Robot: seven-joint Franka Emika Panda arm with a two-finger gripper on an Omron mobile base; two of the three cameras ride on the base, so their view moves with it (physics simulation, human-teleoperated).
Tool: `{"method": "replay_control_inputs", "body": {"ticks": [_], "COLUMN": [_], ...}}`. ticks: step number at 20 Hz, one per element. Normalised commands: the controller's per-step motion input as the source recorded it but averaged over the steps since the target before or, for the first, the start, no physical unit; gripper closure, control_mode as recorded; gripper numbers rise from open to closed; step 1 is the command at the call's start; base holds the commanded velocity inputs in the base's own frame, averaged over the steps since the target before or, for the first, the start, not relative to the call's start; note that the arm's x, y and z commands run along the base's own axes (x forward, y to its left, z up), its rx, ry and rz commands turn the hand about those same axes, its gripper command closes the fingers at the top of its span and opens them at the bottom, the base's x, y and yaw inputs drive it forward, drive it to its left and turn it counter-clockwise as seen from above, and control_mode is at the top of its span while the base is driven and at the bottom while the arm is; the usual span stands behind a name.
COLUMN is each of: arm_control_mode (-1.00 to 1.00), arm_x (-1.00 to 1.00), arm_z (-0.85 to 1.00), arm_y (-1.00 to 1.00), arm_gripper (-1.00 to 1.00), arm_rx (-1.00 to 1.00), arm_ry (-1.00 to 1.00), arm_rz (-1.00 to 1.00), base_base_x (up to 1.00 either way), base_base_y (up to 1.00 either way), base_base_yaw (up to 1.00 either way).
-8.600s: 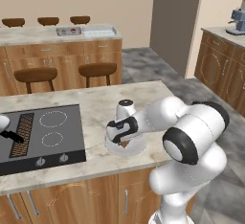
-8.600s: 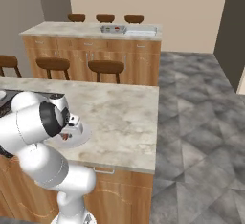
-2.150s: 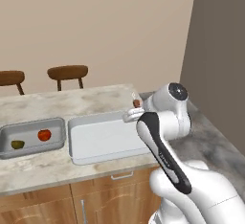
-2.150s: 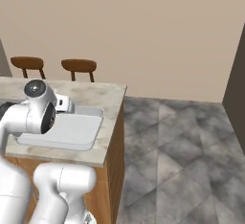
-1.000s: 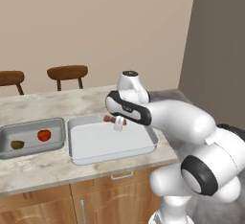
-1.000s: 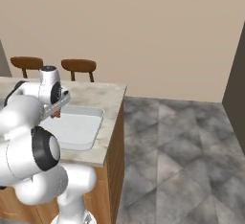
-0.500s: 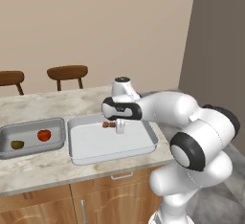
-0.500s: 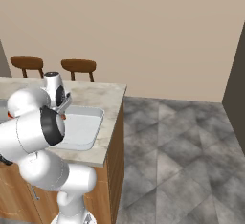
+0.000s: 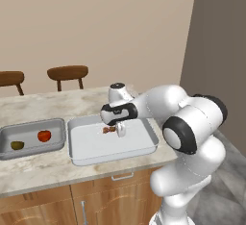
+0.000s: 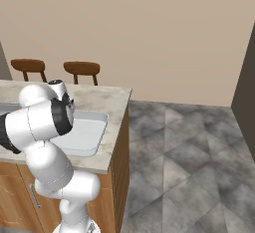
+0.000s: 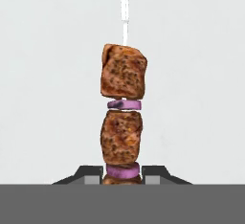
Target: Place the cold items (kiwi and tomato) from the fridge in one tupperware on the dining counter. Place the warm items (hot dog and kebab skewer) in the stove area in another tupperware.
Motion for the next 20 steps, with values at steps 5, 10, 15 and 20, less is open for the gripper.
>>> {"method": "replay_control_inputs", "body": {"ticks": [5, 10, 15, 20], "arm_control_mode": [-1.00, -1.00, -1.00, -1.00], "arm_x": [0.14, 0.03, 0.00, -0.07], "arm_z": [-0.28, -0.28, -0.31, -0.08], "arm_y": [0.04, 0.03, 0.01, 0.00], "arm_gripper": [1.00, 1.00, -1.00, -1.00], "arm_rx": [-0.10, -0.09, -0.07, -0.01], "arm_ry": [0.00, 0.00, 0.00, -0.02], "arm_rz": [0.02, 0.00, 0.00, 0.00], "base_base_x": [0.00, 0.00, 0.00, 0.00], "base_base_y": [0.00, 0.00, 0.00, 0.00], "base_base_yaw": [0.00, 0.00, 0.00, 0.00]}}
